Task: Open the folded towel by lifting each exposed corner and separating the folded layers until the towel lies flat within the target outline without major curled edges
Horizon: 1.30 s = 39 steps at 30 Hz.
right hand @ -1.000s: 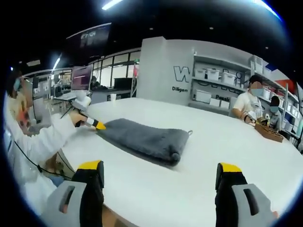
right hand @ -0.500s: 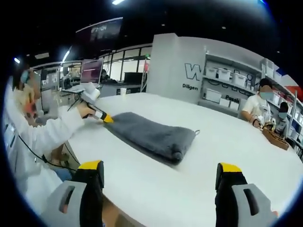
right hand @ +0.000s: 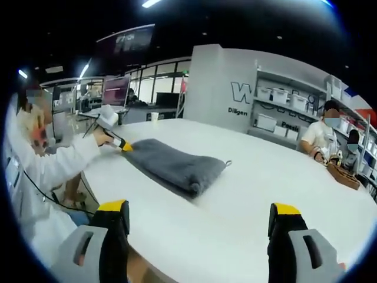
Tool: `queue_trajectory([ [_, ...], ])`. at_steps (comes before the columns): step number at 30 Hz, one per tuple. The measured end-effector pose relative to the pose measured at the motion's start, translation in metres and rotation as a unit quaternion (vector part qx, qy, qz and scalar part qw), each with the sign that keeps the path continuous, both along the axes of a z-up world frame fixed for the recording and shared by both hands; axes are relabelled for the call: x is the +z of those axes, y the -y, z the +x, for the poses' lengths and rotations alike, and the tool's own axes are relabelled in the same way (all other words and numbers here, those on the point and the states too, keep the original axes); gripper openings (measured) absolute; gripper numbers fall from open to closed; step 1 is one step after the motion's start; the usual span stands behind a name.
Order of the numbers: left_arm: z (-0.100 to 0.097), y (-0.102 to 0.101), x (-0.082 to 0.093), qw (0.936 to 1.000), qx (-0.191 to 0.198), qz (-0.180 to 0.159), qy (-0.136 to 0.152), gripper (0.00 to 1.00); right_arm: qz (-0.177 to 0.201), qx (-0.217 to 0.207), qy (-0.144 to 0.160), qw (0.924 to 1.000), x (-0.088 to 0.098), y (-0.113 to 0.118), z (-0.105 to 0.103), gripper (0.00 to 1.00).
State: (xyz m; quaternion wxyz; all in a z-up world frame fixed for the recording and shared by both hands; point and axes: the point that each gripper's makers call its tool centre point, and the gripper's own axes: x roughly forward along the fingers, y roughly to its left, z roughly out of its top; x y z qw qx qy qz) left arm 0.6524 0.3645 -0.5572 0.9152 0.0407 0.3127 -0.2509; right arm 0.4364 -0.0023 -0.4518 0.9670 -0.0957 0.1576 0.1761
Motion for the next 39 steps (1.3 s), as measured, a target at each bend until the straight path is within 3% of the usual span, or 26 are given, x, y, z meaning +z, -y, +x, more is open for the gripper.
queue_trajectory([
  [13, -0.005, -0.053, 0.0, 0.9986, 0.052, 0.011, 0.0, 0.05, 0.0, -0.002, 0.003, 1.0, 0.003, 0.001, 0.0, 0.99],
  [22, 0.008, -0.09, 0.001, 0.997, 0.075, 0.017, 0.0, 0.05, 0.0, -0.003, 0.005, 1.0, 0.005, 0.001, 0.0, 0.99],
  [26, 0.016, -0.104, 0.002, 0.9962, 0.078, 0.04, 0.002, 0.05, -0.001, -0.004, 0.004, 1.0, 0.005, 0.002, 0.0, 0.99],
  [39, 0.021, -0.116, 0.003, 0.9949, 0.096, 0.031, -0.004, 0.07, -0.003, -0.005, 0.002, 1.0, 0.004, 0.002, 0.0, 0.99],
])
